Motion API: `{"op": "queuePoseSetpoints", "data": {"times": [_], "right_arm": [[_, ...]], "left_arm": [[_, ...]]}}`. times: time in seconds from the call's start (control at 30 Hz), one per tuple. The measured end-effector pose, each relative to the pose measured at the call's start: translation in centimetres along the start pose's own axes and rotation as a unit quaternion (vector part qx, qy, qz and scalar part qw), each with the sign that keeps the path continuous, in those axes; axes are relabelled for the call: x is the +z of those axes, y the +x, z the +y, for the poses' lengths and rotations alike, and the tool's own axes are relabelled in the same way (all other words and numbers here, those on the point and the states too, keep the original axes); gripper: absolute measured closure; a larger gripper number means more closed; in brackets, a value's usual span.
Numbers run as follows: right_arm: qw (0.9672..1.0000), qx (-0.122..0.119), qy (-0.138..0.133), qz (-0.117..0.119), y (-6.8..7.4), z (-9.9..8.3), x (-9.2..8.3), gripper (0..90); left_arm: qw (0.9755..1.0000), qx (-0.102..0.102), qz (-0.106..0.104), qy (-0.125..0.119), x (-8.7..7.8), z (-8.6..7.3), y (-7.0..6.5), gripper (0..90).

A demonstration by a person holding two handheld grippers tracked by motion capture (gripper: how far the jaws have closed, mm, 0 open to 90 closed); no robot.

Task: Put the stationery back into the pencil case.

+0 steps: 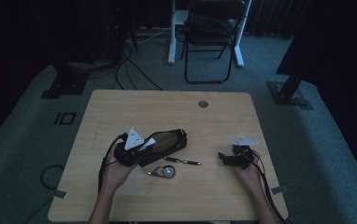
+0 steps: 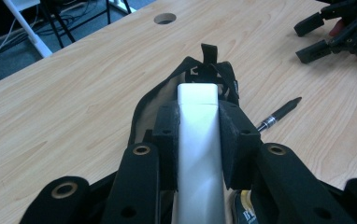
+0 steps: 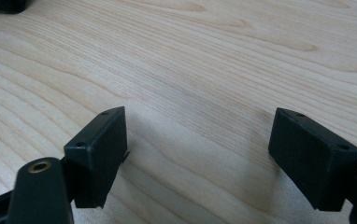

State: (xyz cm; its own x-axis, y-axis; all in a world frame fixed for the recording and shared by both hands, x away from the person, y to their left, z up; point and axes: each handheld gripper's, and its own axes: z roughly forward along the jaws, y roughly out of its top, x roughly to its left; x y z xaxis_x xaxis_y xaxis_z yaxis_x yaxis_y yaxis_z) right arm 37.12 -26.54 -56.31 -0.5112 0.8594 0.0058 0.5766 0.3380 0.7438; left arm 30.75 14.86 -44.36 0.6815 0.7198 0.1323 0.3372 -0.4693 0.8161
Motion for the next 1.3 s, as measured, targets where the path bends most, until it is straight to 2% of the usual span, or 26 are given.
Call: {"op": "queuePoseSetpoints", "data": {"times": [1.0, 1.3], "right_arm": [[1.0000, 0.000, 0.000, 0.000, 0.0, 0.0, 0.0, 19.5], [1.0000, 0.000, 0.000, 0.000, 0.0, 0.0, 0.0, 19.5]], "left_arm": [[0.9999, -0.005, 0.007, -0.011, 1.8, 1.2, 0.3, 71.1], [0.9999, -0.008, 0.001, -0.010, 2.3, 1.5, 0.5, 71.1]]}}
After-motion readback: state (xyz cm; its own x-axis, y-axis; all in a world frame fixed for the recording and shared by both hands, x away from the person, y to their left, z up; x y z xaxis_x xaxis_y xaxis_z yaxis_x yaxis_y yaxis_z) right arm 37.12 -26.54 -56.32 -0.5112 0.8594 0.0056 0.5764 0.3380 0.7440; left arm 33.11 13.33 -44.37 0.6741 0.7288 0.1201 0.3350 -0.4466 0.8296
